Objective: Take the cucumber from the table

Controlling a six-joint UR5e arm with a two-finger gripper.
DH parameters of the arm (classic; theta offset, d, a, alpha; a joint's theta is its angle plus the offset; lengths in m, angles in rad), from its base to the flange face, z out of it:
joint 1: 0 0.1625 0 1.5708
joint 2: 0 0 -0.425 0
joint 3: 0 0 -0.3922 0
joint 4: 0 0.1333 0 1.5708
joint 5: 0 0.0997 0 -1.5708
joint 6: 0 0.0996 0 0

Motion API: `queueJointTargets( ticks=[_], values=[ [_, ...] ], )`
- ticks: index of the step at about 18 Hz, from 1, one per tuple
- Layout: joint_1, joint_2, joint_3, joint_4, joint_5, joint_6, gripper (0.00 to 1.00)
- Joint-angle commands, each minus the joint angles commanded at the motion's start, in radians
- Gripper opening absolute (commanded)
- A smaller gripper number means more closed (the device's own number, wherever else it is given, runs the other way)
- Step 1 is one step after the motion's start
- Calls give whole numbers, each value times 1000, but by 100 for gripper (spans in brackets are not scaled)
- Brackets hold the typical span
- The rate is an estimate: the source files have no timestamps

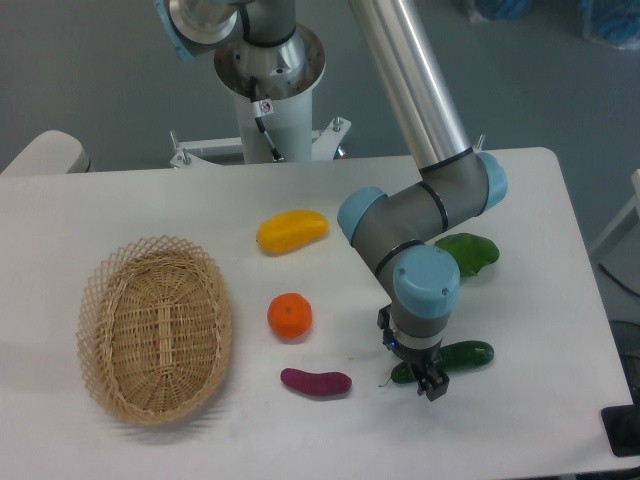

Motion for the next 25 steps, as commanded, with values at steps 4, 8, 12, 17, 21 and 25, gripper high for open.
queueJointTargets(
  ticks=[4,8,12,17,21,25],
  values=[
    [0,2,9,-8,6,0,20],
    [8,3,49,-29,14,2,13],
    [15,6,129,-184,14,3,13],
    [31,3,198,-274,12,3,14],
    [51,0,236,-304,11,5,14],
    [51,-34,310,-363,12,5,14]
  ],
)
